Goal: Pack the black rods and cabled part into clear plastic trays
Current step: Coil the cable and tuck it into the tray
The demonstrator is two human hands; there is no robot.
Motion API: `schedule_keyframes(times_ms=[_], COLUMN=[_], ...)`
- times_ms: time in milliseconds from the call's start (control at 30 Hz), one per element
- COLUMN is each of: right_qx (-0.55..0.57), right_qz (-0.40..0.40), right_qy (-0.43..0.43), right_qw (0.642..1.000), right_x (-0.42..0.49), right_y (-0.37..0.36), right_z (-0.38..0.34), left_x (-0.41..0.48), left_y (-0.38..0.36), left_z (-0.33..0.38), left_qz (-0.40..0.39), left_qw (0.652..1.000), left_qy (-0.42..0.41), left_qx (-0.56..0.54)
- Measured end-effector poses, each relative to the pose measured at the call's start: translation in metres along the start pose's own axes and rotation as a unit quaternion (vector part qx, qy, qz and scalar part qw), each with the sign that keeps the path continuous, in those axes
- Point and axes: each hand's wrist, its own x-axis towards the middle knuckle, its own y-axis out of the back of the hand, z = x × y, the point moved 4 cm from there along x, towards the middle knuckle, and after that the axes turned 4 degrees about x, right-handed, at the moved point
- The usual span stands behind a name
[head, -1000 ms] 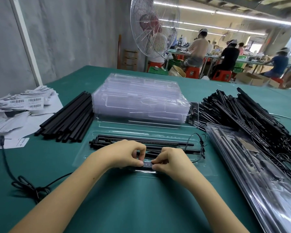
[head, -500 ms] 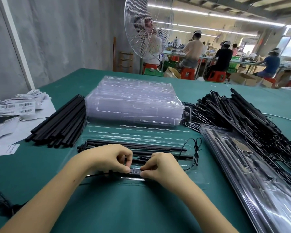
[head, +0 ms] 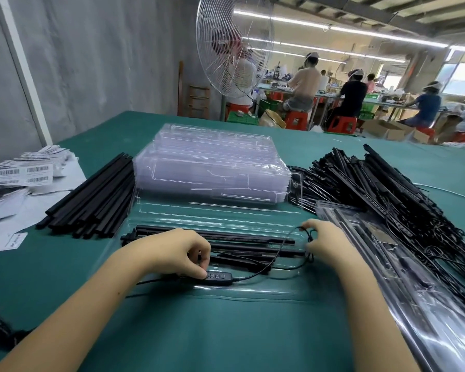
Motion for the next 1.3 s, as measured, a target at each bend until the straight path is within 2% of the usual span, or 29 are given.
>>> schedule_keyframes(times_ms=[133,267,433,567,633,767,867,967,1133,1233,1300], right_qx=[0.058,0.031,0.060,0.079,0.071,0.057,0.150,0.320,0.529,0.597,0.581], right_qz=[0.108,0.199,0.174,0.153,0.133,0.103,0.071,0.028,-0.047,-0.118,-0.165], right_qy=[-0.034,0.024,0.036,0.026,0.018,-0.005,-0.017,-0.031,-0.046,-0.020,0.016], right_qw=[0.992,0.979,0.982,0.985,0.988,0.993,0.986,0.947,0.846,0.793,0.797], right_x=[-0.006,-0.027,-0.043,-0.049,-0.048,-0.046,-0.046,-0.046,-0.048,-0.046,-0.044], right_y=[0.016,0.035,0.058,0.065,0.063,0.059,0.058,0.049,0.012,-0.004,-0.008], right_z=[0.001,-0.010,-0.017,-0.017,-0.015,-0.007,-0.007,-0.016,-0.039,-0.041,-0.039], left_x=[0.001,0.003,0.005,0.019,0.026,0.033,0.038,0.038,0.038,0.039,0.039], left_y=[0.003,0.004,0.013,0.009,-0.007,-0.052,-0.059,-0.060,-0.061,-0.061,-0.061], left_z=[0.000,0.007,0.021,0.041,0.046,0.048,0.044,0.044,0.045,0.047,0.047], left_qz=[0.000,0.002,0.004,0.121,0.165,0.113,0.101,0.097,0.101,0.106,0.104], left_qw=[1.000,0.999,0.995,0.989,0.981,0.984,0.982,0.981,0.981,0.979,0.978], left_qy=[0.005,0.012,0.035,0.028,0.032,0.015,0.017,0.024,0.027,0.027,0.029], left_qx=[0.010,0.051,0.095,0.075,0.098,0.136,0.159,0.165,0.162,0.171,0.179])
